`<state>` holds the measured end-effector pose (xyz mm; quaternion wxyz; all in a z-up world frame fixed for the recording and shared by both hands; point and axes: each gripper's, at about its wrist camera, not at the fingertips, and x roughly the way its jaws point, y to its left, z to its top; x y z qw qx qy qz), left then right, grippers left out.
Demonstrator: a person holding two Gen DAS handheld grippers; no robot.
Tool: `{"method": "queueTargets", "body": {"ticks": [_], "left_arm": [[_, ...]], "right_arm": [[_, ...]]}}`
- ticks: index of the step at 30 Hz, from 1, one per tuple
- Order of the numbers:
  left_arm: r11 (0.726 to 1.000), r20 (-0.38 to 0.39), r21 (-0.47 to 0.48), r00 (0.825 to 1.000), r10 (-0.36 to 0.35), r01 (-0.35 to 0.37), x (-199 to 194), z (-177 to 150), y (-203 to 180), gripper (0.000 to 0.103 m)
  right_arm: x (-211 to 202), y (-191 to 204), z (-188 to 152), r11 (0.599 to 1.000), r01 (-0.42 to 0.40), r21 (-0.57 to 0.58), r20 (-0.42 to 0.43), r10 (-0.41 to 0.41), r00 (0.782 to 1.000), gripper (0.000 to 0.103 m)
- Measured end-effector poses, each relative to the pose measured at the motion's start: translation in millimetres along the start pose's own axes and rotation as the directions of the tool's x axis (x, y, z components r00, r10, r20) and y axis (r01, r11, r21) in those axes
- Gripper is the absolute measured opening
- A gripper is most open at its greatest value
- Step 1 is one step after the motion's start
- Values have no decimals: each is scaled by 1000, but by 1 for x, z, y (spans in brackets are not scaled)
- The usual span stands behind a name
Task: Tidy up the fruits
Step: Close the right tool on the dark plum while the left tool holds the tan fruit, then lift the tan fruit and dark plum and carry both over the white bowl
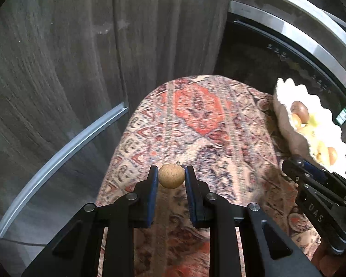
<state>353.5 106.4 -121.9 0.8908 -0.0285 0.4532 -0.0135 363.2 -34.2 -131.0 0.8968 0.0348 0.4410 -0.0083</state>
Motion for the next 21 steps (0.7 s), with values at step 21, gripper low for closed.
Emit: {"method": "queueTargets", "body": {"ticks": [21], "left_arm": [[978, 33, 166, 991, -131, 124, -55, 16, -137, 24]], "right_arm": [[-103, -121, -9, 991, 74, 112, 105, -86, 991, 30]]}}
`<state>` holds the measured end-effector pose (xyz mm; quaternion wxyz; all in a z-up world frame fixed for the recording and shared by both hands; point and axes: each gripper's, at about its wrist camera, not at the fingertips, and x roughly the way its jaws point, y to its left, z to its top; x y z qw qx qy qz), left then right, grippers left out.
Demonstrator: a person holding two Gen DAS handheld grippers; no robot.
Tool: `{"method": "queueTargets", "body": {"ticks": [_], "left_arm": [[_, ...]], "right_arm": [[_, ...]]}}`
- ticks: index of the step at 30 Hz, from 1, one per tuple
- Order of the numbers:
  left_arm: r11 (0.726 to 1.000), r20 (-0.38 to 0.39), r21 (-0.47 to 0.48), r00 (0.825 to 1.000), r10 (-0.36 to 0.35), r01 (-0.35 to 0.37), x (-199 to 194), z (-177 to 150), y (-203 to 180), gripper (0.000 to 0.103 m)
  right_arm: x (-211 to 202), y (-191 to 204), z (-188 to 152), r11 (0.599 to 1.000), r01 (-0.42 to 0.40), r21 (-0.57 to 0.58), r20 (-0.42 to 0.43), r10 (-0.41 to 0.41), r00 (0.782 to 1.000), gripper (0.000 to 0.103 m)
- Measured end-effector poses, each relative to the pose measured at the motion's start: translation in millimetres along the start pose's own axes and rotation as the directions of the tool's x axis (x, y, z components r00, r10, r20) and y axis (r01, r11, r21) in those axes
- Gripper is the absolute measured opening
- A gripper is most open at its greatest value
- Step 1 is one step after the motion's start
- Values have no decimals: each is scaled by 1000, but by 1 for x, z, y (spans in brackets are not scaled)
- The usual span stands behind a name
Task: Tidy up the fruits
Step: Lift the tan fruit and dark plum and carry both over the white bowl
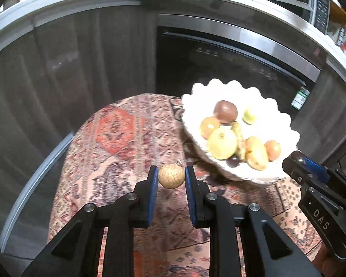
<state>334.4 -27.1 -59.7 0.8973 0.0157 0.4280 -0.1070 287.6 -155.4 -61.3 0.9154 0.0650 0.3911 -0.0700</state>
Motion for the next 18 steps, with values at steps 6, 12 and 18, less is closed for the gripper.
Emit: {"method": "queueTargets", "body": {"ticks": [6, 12, 18], "left_arm": [[999, 6, 50, 1000, -14, 13, 4, 17, -30, 24], [996, 14, 87, 1000, -24, 23, 13, 34, -53, 24], [994, 8, 108, 999, -34, 33, 30, 50, -69, 24]], "right_arm": [[-2, -30, 13, 999, 12, 32, 17, -13, 1000, 30], [2, -51, 25, 998, 23, 54, 31, -24, 999, 30], [13, -68, 39, 998, 30, 60, 33, -32, 999, 30]]}}
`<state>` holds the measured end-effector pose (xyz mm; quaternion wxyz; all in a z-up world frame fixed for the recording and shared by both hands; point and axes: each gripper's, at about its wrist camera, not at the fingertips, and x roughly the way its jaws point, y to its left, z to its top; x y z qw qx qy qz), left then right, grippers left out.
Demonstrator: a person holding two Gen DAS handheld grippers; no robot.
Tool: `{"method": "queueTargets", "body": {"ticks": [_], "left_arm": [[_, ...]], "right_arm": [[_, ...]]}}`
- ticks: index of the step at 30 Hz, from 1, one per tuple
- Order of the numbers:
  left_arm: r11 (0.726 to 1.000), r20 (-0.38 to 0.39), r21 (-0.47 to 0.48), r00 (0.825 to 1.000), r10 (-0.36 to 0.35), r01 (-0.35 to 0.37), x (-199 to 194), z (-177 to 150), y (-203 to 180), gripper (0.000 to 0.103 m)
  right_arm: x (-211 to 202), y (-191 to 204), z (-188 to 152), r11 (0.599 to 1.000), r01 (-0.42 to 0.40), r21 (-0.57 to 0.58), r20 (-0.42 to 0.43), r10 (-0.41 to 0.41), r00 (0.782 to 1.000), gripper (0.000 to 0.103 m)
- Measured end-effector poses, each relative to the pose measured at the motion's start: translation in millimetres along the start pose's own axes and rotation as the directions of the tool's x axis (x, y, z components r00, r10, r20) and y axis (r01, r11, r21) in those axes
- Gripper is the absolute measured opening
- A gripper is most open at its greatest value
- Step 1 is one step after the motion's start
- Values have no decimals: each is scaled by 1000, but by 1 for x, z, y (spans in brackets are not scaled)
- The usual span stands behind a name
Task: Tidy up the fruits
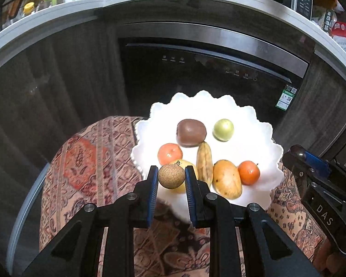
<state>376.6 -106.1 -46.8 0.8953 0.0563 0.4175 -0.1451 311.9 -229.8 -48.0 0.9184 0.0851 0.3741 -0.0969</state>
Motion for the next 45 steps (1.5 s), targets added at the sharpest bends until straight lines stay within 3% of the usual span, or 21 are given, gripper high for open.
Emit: {"method": "queueTargets", "body": {"ticks": [21, 25, 29, 31, 33, 42, 45], "left_arm": [[998, -62, 19, 996, -65, 67, 77, 32, -24, 25], [999, -52, 24, 998, -43, 44, 74, 33, -24, 49], [999, -50, 21, 998, -28, 29, 66, 33, -22, 51], [1000, -44, 15, 999, -21, 22, 60, 32, -21, 64], [1000, -28, 7, 1000, -13, 14, 50, 32, -19, 70], [1000, 42, -2, 999, 27, -27, -7, 25, -14, 87], [999, 60, -6, 998, 34, -34, -29, 20, -13, 89]], "right_arm": [[69, -23, 21, 1000, -21, -9, -61, 21, 998, 30], [71, -24, 22, 1000, -23, -10, -67, 22, 998, 31], [65, -24, 22, 1000, -21, -14, -63, 20, 998, 35], [58, -24, 22, 1000, -9, -11, -51, 8, 999, 55], [47, -23, 22, 1000, 13, -11, -26, -13, 1000, 65], [-3, -20, 20, 999, 41, -14, 21, -41, 999, 73], [-21, -18, 18, 999, 45, -11, 39, -45, 998, 74]]}}
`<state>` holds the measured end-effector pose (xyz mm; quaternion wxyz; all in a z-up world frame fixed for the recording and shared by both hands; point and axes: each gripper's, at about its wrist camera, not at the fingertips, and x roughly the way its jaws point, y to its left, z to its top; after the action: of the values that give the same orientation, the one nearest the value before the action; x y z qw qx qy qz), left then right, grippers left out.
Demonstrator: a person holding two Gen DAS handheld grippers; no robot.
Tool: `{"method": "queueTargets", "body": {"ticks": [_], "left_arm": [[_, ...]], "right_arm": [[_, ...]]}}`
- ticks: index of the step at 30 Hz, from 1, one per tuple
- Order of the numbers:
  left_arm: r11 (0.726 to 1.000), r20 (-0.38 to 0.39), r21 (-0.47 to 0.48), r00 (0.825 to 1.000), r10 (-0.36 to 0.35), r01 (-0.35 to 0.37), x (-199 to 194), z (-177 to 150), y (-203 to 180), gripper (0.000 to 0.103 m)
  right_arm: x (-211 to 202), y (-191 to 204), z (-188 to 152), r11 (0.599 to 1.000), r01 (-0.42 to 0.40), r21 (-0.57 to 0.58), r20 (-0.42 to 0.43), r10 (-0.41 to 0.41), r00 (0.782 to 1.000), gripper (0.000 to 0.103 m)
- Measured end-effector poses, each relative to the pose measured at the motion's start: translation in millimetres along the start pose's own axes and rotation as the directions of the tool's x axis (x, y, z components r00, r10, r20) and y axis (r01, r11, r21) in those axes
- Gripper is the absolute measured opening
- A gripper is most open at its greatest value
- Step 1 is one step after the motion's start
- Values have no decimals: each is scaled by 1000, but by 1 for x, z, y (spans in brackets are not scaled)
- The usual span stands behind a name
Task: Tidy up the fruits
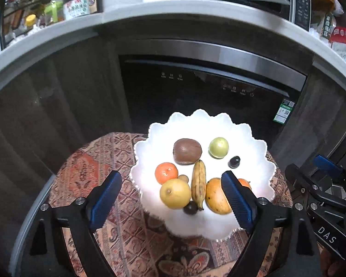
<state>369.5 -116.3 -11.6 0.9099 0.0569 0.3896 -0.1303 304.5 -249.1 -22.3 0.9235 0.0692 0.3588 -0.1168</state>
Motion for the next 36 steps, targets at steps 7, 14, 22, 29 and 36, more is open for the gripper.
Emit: {"method": "queueTargets", "body": {"ticks": [7, 14, 22, 29, 36], "left_arm": [[1000, 33, -19, 999, 11, -10, -42, -14, 8, 90], [999, 61, -34, 998, 13, -11, -75, -32, 13, 90], [998, 73, -51, 997, 28, -25, -100, -54, 21, 90], [997, 72, -63, 996, 44, -39, -117, -73, 25, 92], [997, 81, -65, 995, 57, -51, -134, -91, 26, 94]], "right_arm": [[-42, 8, -9, 1000, 7, -5, 33, -7, 999, 77], [-75, 13, -22, 1000, 8, -5, 53, -8, 999, 77], [-94, 18, -38, 1000, 3, -9, 59, -3, 998, 77], [-111, 23, -53, 1000, -7, -17, 65, 8, 998, 77], [-128, 25, -67, 1000, -10, -20, 77, 11, 997, 77]]}}
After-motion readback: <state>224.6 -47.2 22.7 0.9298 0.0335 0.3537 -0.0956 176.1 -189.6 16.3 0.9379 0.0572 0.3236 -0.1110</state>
